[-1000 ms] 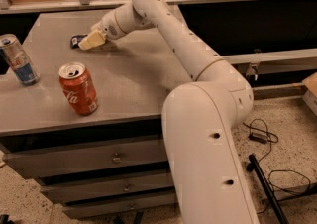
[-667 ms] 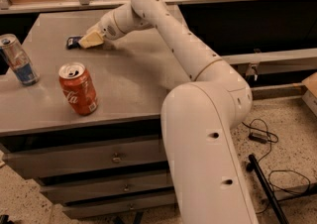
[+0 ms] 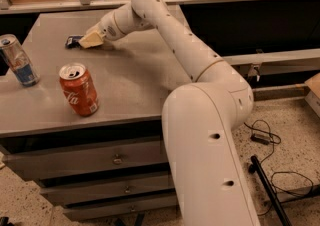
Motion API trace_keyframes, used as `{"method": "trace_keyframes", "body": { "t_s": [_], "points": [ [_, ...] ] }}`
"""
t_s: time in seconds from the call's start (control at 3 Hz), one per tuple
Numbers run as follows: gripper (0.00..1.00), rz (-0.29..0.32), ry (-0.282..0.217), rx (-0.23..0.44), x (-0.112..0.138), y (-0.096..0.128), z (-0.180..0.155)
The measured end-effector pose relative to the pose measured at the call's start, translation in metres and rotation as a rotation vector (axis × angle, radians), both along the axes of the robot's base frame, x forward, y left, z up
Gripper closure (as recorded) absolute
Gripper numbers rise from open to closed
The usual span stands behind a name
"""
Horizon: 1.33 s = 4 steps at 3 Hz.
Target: Move rxbar blueberry near coke can
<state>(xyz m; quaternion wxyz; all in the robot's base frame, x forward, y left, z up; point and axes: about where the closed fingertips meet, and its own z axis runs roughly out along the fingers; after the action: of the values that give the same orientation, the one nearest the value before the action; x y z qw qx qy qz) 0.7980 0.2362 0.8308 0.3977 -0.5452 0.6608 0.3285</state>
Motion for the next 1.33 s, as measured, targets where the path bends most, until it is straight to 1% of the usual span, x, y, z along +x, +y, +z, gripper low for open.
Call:
{"method": "trace_keyframes", "body": {
  "t_s": [1.33],
  "points": [
    [1.00,0.001,0.000,0.000,-0.0003,0.0002,0.0018]
  ]
}}
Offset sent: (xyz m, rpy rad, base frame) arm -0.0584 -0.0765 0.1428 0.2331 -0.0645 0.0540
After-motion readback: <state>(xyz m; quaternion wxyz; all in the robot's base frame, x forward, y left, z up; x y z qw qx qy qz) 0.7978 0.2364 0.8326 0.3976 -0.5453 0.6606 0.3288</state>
